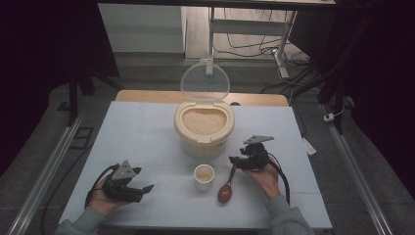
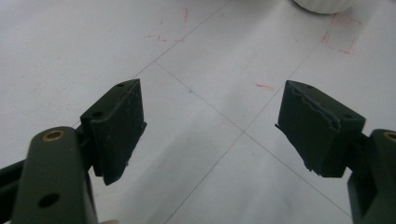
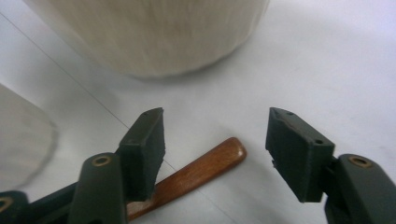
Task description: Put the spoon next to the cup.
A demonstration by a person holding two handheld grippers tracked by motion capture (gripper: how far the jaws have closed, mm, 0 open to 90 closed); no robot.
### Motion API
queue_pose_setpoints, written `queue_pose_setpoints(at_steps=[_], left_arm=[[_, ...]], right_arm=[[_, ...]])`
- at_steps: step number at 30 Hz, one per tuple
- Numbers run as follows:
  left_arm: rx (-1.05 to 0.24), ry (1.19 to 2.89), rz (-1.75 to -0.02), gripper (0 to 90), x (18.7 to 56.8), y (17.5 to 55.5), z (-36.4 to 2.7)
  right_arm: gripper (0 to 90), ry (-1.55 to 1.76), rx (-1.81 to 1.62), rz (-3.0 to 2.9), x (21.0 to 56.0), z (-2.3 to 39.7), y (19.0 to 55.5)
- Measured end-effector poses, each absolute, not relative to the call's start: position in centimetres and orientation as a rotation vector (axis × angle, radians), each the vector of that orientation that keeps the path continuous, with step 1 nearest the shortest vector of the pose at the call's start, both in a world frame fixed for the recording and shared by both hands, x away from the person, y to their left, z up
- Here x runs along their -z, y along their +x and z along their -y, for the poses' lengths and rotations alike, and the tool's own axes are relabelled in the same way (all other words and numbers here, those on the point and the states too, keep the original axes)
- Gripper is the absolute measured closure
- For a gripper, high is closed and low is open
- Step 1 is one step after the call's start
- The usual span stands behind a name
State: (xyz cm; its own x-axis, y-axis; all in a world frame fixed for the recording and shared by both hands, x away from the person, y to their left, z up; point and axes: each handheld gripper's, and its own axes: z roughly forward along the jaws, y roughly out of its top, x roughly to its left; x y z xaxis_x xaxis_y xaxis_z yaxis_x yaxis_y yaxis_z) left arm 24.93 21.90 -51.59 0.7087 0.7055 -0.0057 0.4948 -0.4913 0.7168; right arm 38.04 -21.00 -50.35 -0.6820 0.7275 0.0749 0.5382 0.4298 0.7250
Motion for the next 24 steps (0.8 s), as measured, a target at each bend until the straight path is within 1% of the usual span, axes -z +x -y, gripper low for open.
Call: queue_pose_setpoints(at_steps=[2, 10, 18, 24], left_arm=[[-0.376, 2.192, -0.909, 22.4, 51.6, 24.9, -21.9], [-0.375, 2.190, -0.915, 22.2, 51.6, 25.0, -22.0], [-0.366, 2.168, -0.937, 21.5, 51.5, 25.0, -22.1], [-0.365, 2.165, -0.941, 21.0, 51.5, 25.0, -22.1]], right_arm=[[40.8, 1.082, -1.158, -2.419, 49.7, 21.8, 37.4], [41.5, 0.984, -1.279, -2.383, 48.6, 25.0, 34.4], [41.5, 0.923, -1.312, -2.356, 48.4, 28.1, 31.7], [41.9, 0.923, -1.319, -2.343, 48.7, 29.9, 30.6]])
